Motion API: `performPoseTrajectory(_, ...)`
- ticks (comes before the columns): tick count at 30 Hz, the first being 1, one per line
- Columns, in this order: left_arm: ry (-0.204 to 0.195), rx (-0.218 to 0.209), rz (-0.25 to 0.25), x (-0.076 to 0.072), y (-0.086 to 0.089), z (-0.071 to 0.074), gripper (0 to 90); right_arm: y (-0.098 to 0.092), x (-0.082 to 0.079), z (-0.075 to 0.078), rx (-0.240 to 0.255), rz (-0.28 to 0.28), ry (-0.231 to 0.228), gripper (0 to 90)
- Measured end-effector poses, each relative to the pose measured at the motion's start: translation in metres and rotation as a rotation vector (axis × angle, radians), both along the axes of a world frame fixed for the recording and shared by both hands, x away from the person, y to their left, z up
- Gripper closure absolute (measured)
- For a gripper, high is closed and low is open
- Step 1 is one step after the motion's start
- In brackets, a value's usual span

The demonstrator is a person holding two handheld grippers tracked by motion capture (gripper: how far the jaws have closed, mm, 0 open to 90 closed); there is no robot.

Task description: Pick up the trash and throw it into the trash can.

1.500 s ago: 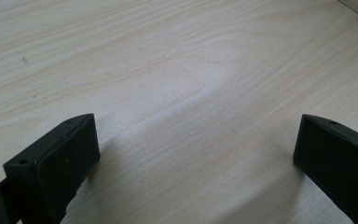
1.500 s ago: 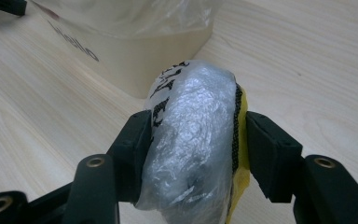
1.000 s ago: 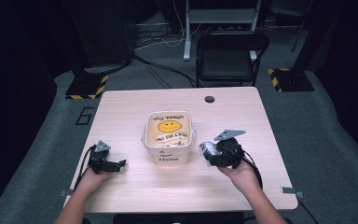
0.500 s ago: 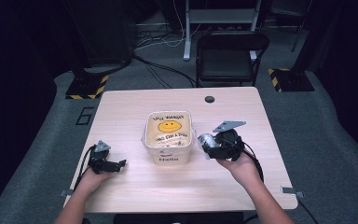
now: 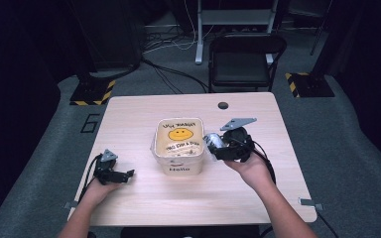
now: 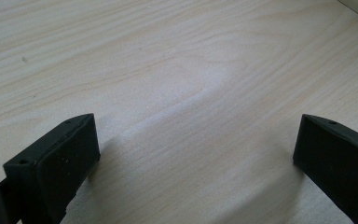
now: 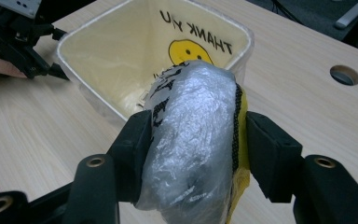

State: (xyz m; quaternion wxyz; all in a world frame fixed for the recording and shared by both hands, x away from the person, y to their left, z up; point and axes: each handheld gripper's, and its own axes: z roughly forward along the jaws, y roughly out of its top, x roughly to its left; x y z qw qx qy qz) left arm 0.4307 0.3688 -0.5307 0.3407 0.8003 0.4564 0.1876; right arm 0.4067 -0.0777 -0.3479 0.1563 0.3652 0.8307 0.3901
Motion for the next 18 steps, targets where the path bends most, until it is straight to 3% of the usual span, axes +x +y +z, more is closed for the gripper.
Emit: performPoseTrajectory(18, 0.000, -0.001, 0.001, 0.000, 0.000, 0.000, 0.0, 0.042, 0.026, 0.015, 0.000, 0.062, -0.018, 43.8)
